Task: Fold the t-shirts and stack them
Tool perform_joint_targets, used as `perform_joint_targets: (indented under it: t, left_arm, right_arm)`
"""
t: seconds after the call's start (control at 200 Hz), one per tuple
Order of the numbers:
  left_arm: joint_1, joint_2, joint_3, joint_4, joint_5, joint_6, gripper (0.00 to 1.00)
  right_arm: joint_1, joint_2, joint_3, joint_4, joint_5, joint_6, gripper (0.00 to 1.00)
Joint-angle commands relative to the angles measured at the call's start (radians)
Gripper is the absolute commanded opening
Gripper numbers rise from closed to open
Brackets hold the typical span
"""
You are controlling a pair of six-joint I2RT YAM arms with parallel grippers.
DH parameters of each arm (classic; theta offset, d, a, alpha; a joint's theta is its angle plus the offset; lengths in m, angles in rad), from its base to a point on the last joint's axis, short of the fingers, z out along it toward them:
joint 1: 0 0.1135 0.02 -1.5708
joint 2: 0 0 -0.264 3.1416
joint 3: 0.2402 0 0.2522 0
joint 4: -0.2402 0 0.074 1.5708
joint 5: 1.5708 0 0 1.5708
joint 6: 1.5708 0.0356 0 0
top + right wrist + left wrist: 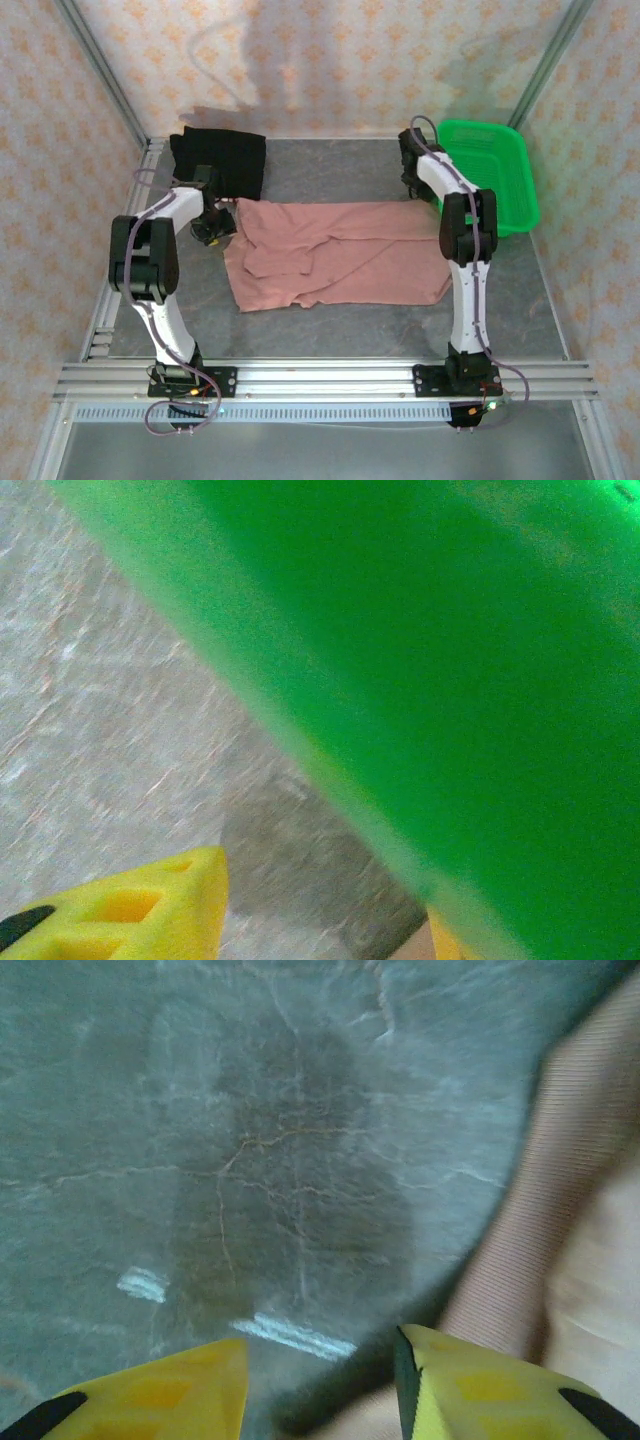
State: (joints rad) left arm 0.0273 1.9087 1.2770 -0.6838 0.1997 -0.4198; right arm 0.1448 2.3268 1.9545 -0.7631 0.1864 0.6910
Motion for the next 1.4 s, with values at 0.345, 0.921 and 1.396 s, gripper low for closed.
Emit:
perform_joint_targets:
  t: [0.345,0.921,1.396]
  left_arm:
    - [-0.093,-0.168,0.117,-0.045,0.063,-0.041,0.43]
    - [-0.157,0.024,0.003,0.024,0.012,-0.041,0.41]
    - [-0.022,-0.037,-0.076,-0.046,-0.023,0.104,0.4]
  right_arm:
    - [-0.027,-0.254,-0.21,-0.009,0.103,-0.253,0.61]
    - [-0.049,-0.405,-0.463,0.099,-0.222,-0.236,0.61]
    - [0.078,-0.364,-0.708,0.262,-0.295,-0.047,0.59]
